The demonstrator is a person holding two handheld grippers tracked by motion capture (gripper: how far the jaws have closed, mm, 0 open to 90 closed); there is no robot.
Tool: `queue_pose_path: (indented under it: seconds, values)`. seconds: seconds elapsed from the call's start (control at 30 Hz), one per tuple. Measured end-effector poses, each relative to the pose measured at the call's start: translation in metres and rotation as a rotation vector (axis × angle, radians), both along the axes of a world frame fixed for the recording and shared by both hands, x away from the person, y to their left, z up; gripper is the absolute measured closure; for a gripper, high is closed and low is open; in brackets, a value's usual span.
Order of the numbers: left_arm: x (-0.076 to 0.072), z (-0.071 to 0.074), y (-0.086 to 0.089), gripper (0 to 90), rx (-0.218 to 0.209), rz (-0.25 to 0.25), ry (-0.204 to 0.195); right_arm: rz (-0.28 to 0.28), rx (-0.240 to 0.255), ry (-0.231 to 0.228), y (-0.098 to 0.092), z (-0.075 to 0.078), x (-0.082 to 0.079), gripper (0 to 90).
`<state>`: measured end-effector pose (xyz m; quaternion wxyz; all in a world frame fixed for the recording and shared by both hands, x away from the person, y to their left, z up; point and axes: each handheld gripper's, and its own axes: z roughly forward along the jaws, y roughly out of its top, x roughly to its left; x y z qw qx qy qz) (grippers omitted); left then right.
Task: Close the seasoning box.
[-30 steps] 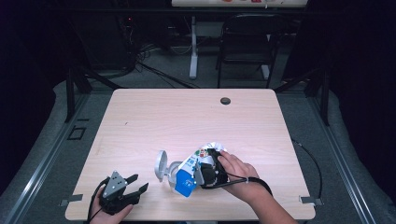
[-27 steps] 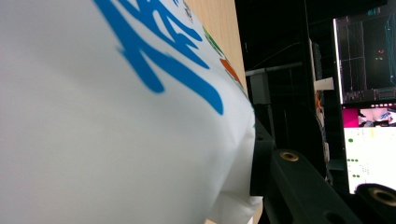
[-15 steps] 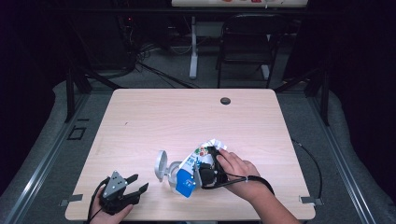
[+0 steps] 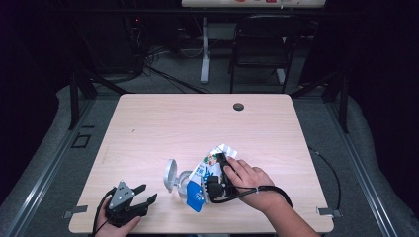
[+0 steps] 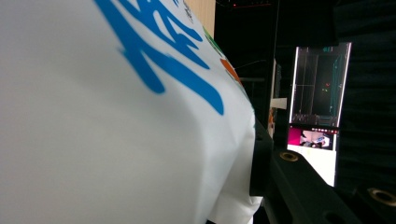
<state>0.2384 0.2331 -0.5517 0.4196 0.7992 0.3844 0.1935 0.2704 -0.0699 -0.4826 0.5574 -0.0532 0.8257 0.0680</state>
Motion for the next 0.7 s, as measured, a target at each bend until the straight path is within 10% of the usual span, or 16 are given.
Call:
queue_pose_path:
  seconds: [0.33, 0.7]
  values:
    - [0.0, 0.0, -0.001, 46.6, -0.002, 0.001, 0.002, -0.01, 0.04, 0.023, 0.001, 0.009, -0.001, 73.7]
    - [0.0, 0.0, 0.0, 46.6, -0.005, 0.002, 0.004, -0.049, 0.235, 0.181, -0.006, 0.017, 0.005, 73.7]
